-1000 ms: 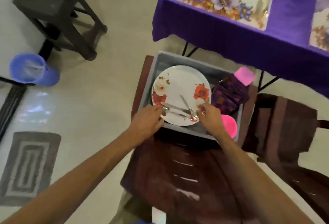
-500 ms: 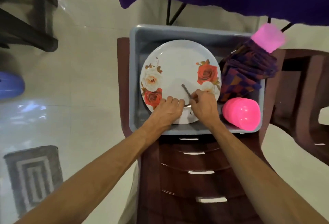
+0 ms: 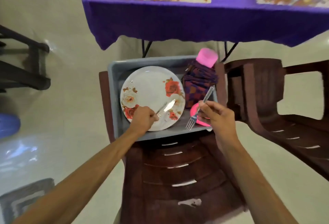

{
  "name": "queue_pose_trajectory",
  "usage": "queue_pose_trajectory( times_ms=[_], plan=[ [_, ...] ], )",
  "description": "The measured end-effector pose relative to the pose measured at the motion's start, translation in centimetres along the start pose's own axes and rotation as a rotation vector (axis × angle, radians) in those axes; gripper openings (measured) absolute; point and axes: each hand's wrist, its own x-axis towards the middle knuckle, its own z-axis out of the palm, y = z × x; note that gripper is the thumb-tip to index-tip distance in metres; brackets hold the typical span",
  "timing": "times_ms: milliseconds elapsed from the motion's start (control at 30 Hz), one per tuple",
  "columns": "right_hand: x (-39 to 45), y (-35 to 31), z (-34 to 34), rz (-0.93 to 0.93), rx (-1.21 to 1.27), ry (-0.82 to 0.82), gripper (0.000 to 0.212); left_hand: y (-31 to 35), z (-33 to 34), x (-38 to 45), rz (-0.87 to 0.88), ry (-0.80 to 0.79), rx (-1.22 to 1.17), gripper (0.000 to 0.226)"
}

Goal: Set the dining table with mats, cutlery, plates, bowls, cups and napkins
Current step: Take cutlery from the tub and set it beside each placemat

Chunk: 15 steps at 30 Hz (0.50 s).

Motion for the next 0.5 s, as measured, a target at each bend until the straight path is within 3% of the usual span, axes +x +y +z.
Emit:
queue_pose_trajectory(
  times_ms=[67, 200, 367, 500],
  plan=[
    [-2.5, -2.0, -3.0, -0.004, 0.149, 0.063, 0.016, 3.7, -1.2, -4.0, 0.010, -0.016, -0.216, 0.035],
    [-8.5, -5.5, -10.3, -0.051, 0.350, 0.189, 0.008, 12.4, -0.6, -12.8, 0.011, -0.061, -0.470, 0.026],
    [-17.8, -7.0, -22.2, -0.109, 0.526, 0.320, 0.006, 21.8, 4.9, -24.3, 0.045, -0.116, -0.733, 0.025],
    [-23.0, -5.4, -29.7, -0.104, 0.613, 0.322, 0.004, 26.5, 10.0, -28.4, 0.058, -0.145, -0.862, 0.020]
  ],
)
